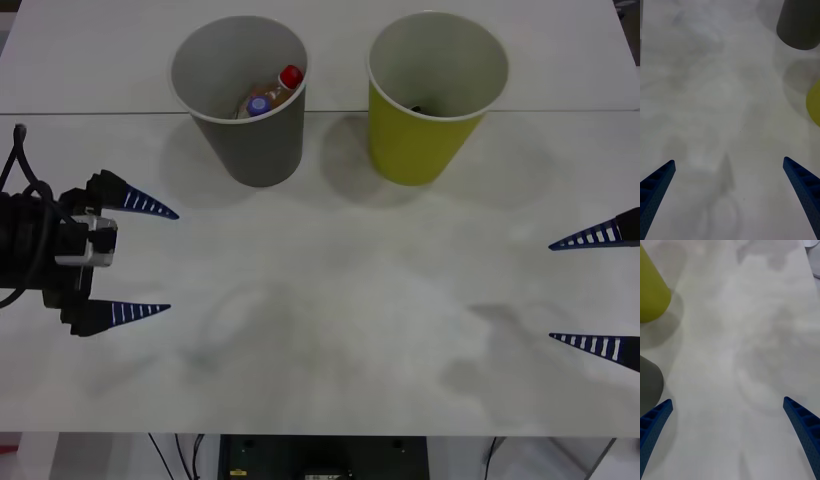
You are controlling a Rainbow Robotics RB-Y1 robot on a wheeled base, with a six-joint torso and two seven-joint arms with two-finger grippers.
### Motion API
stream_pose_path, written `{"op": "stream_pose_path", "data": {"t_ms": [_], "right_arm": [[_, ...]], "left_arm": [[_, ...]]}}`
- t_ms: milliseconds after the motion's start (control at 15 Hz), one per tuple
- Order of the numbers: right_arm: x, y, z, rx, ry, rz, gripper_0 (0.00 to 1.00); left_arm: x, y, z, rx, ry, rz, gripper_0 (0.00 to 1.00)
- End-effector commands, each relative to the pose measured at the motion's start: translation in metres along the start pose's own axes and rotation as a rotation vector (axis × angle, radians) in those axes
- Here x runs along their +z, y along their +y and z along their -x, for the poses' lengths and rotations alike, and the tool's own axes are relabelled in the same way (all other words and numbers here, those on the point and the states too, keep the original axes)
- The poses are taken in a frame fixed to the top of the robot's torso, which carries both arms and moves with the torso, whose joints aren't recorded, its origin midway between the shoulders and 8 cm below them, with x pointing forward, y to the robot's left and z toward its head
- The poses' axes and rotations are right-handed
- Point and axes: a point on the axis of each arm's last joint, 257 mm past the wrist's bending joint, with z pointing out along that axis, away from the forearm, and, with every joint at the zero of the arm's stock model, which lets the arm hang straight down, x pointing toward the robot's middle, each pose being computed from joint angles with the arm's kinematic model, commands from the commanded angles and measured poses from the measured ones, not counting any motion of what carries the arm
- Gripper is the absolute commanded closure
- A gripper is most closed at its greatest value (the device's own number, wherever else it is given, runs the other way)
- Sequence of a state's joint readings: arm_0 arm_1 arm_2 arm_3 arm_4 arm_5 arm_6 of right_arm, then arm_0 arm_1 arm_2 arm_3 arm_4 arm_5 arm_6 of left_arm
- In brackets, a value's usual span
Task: Put the can into the green bin and the plastic bottle into the gray bin
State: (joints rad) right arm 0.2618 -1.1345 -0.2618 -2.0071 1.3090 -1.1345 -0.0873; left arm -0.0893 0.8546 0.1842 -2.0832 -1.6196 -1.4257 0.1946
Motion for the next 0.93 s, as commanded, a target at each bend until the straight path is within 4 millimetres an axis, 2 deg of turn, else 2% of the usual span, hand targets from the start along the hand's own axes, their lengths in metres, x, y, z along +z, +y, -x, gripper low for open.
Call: {"op": "stream_pose_path", "data": {"t_ms": [67, 600, 933], "right_arm": [[0.0, 0.0, 0.0, 0.0, 0.0, 0.0, 0.0], [0.0, 0.0, 0.0, 0.0, 0.0, 0.0, 0.0], [0.0, 0.0, 0.0, 0.0, 0.0, 0.0, 0.0]], "left_arm": [[-0.002, -0.016, -0.003, -0.012, 0.001, -0.012, 0.0], [0.005, -0.054, -0.004, -0.035, -0.021, -0.051, 0.0], [0.006, -0.055, -0.004, -0.032, -0.018, -0.05, 0.0]]}}
